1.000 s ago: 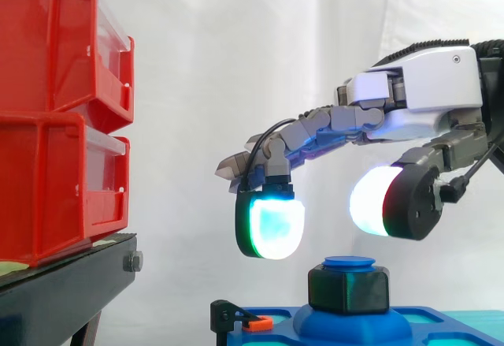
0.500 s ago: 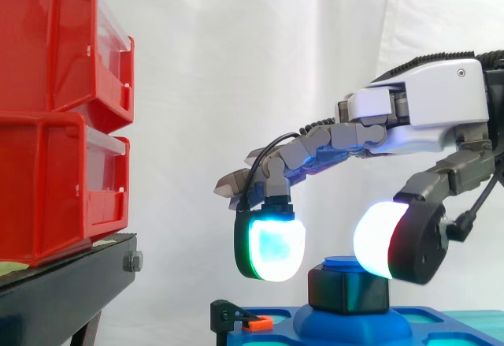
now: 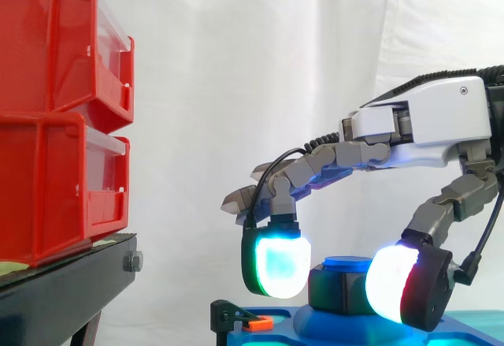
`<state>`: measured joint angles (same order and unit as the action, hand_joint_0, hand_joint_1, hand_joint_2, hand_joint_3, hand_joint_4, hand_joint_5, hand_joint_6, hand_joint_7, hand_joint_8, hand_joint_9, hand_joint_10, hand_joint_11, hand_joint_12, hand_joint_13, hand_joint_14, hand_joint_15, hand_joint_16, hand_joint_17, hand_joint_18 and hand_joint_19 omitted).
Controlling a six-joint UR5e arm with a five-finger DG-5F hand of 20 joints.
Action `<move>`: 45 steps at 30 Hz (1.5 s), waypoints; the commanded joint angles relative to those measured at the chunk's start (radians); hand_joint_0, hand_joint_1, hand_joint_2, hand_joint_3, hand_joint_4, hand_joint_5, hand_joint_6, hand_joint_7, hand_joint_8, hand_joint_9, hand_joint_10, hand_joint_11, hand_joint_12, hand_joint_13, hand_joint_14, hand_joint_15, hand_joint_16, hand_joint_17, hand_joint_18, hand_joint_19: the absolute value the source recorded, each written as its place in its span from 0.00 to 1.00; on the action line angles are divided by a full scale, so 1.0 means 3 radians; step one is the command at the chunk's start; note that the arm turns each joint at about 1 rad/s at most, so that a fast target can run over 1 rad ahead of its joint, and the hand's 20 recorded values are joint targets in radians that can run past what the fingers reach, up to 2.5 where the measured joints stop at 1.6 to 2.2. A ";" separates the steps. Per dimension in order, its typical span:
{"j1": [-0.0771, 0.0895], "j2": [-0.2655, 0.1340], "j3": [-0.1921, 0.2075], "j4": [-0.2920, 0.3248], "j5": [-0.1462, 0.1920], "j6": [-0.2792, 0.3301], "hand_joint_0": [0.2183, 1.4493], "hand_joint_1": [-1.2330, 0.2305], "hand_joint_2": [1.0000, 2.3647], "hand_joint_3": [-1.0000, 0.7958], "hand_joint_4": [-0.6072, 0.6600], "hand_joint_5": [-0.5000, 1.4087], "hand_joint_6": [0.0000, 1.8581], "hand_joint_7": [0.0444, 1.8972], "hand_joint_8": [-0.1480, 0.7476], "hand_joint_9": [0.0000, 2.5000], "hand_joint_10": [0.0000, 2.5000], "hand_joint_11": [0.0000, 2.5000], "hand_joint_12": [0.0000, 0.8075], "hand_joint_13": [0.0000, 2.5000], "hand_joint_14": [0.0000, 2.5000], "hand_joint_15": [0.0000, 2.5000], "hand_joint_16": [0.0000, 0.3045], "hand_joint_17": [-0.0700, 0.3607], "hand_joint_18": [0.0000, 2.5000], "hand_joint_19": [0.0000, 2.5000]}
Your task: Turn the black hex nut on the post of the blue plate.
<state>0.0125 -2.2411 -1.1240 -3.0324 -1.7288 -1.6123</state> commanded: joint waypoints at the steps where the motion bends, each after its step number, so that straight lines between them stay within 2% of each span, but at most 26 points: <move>1: -0.0006 0.0000 -0.0001 -0.0006 0.0000 -0.0005 0.21 0.36 0.00 0.28 0.61 0.15 0.27 0.56 0.39 0.05 0.00 0.00 0.43 0.09 0.00 0.02 0.17 0.44 0.01 0.00; 14: -0.0011 0.0000 -0.0001 -0.0027 0.0005 -0.0005 0.21 0.35 0.00 0.28 0.61 0.15 0.27 0.56 0.39 0.05 0.00 0.00 0.43 0.09 0.00 0.02 0.17 0.44 0.01 0.00; 17: -0.0006 0.0000 -0.0063 0.0019 0.0015 -0.0005 0.21 0.34 0.00 0.28 0.61 0.15 0.27 0.57 0.39 0.05 0.00 0.00 0.43 0.09 0.00 0.02 0.17 0.44 0.01 0.00; 26: -0.0006 0.0000 -0.0094 0.0096 0.0015 0.0000 0.23 0.35 0.00 0.30 0.60 0.16 0.27 0.63 0.38 0.05 0.00 0.00 0.42 0.09 0.00 0.02 0.16 0.42 0.01 0.00; 37: 0.0025 0.0000 -0.0094 0.0142 0.0041 0.0000 0.25 0.35 0.00 0.33 0.59 0.15 0.30 0.60 0.37 0.05 0.00 0.00 0.41 0.09 0.00 0.02 0.16 0.41 0.01 0.00; 45: 0.0025 0.0000 -0.0094 0.0147 0.0041 0.0000 0.24 0.35 0.00 0.29 0.60 0.15 0.30 0.60 0.38 0.05 0.00 0.00 0.42 0.10 0.00 0.02 0.16 0.42 0.01 0.00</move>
<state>0.0199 -2.2412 -1.1522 -2.9887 -1.7168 -1.6129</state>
